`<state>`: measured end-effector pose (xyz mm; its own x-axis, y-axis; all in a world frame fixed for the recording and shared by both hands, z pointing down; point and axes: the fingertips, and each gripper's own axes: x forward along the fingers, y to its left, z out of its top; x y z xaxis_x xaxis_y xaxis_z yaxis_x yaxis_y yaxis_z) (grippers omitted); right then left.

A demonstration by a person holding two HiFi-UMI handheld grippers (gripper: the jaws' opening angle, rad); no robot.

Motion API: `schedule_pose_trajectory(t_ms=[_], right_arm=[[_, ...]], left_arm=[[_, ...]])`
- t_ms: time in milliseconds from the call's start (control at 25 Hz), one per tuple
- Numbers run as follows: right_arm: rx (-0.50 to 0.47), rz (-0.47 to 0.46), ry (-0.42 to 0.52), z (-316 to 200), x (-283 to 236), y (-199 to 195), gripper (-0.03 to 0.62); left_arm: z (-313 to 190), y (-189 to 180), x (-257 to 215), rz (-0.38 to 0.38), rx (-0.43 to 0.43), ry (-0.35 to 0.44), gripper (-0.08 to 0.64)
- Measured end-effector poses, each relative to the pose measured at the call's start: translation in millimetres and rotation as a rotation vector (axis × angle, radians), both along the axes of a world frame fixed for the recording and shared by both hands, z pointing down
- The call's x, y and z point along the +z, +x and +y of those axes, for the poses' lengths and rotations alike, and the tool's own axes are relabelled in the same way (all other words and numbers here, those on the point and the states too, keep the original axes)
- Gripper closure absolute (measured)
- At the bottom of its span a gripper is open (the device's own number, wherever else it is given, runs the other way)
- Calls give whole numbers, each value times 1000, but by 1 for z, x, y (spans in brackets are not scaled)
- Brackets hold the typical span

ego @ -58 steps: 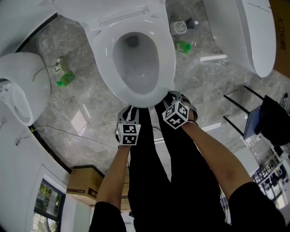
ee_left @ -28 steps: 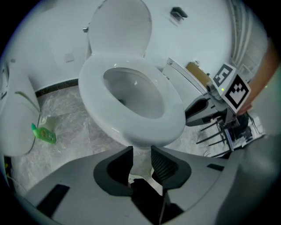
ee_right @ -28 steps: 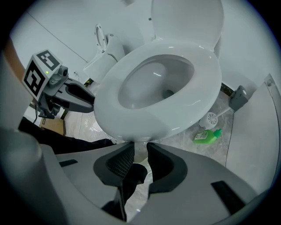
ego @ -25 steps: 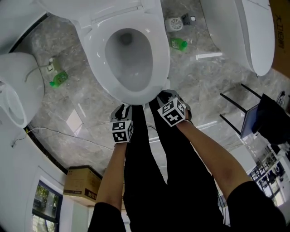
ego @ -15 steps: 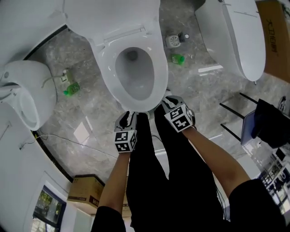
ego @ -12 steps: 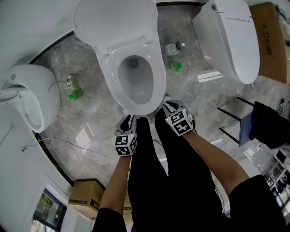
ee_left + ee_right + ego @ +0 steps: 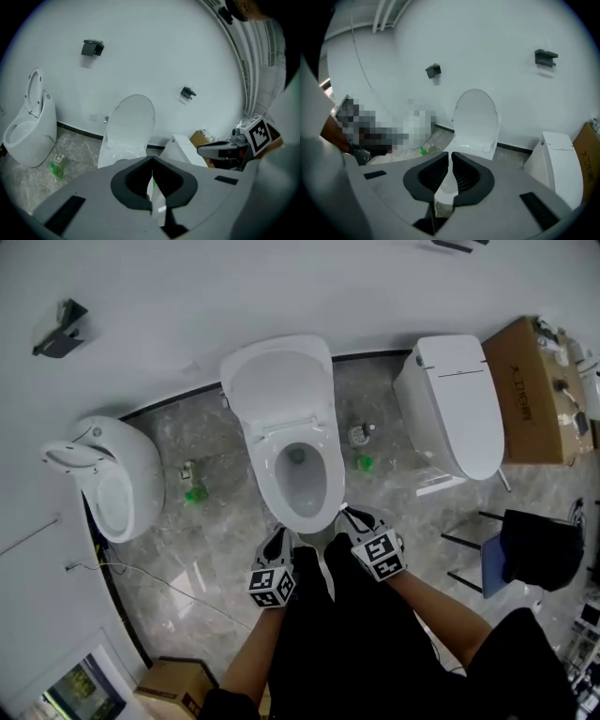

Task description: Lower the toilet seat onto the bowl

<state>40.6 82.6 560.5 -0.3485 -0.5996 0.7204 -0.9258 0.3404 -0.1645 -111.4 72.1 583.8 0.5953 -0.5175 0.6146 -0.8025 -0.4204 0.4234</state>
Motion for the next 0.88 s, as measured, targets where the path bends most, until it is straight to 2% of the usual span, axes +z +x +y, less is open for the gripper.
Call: schedule_pose_trajectory(t_ms=[120, 360, 600, 760, 880], right_arm=[[17, -52, 82, -6, -57, 0, 541], [130, -181, 220, -11, -154, 3, 541], [166, -168, 421, -24, -246, -6, 546], [180, -131, 512, -35, -290, -12, 552], [174, -114, 572, -44, -315, -18, 554]], left_arm=[[-3, 4, -54, 32, 23, 56, 545], [-14, 6, -159, 91, 62, 133, 545], [-35, -10, -243, 128, 33, 262, 545], [-49, -19, -280, 207, -4, 301, 543], [-61, -22, -306, 185, -11, 394, 543]])
